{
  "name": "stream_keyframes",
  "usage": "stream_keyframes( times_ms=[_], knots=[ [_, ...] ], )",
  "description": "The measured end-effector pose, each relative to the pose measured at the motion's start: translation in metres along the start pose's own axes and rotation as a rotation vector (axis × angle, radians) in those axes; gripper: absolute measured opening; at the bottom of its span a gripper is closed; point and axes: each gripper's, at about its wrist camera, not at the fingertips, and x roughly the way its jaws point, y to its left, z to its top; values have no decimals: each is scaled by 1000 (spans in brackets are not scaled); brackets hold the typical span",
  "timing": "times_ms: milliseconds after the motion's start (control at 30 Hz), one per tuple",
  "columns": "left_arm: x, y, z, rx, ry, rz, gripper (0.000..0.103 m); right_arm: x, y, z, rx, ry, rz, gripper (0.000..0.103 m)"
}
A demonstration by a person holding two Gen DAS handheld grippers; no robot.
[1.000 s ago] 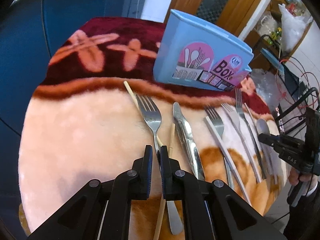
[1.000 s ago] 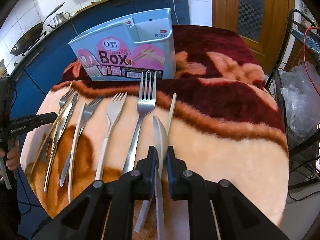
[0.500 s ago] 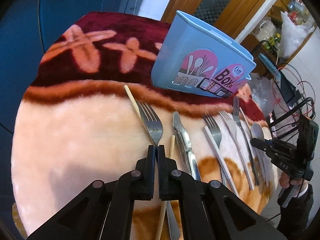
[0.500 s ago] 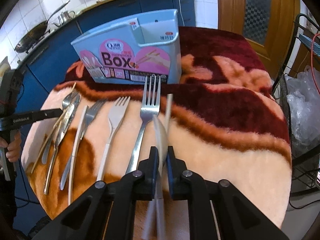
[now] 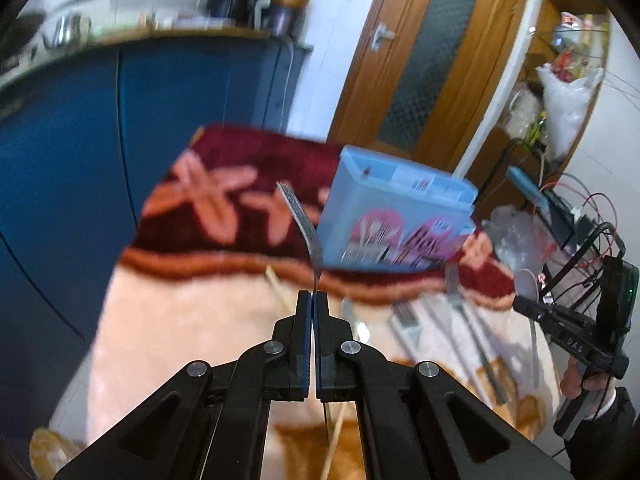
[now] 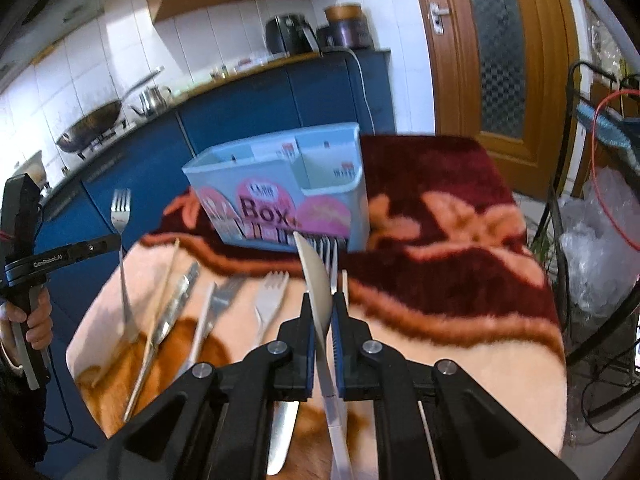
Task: Organize utensils
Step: 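Lift the fork with the left tool while the right tool lifts the spoon toward the blue box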
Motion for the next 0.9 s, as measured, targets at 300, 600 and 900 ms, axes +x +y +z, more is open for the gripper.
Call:
stream_keyframes(
  times_ms=[300, 600, 900],
  knots=[
    [-38, -37, 26, 75, -241, 11, 0, -20, 1, 12, 13, -156, 27, 9],
    [-2, -37, 34, 57, -100, 67, 1, -7, -7, 11, 35, -111, 79, 9],
    [61, -3, 23, -21, 110, 146, 22, 13, -15, 10, 66, -44, 137, 9]
  ],
)
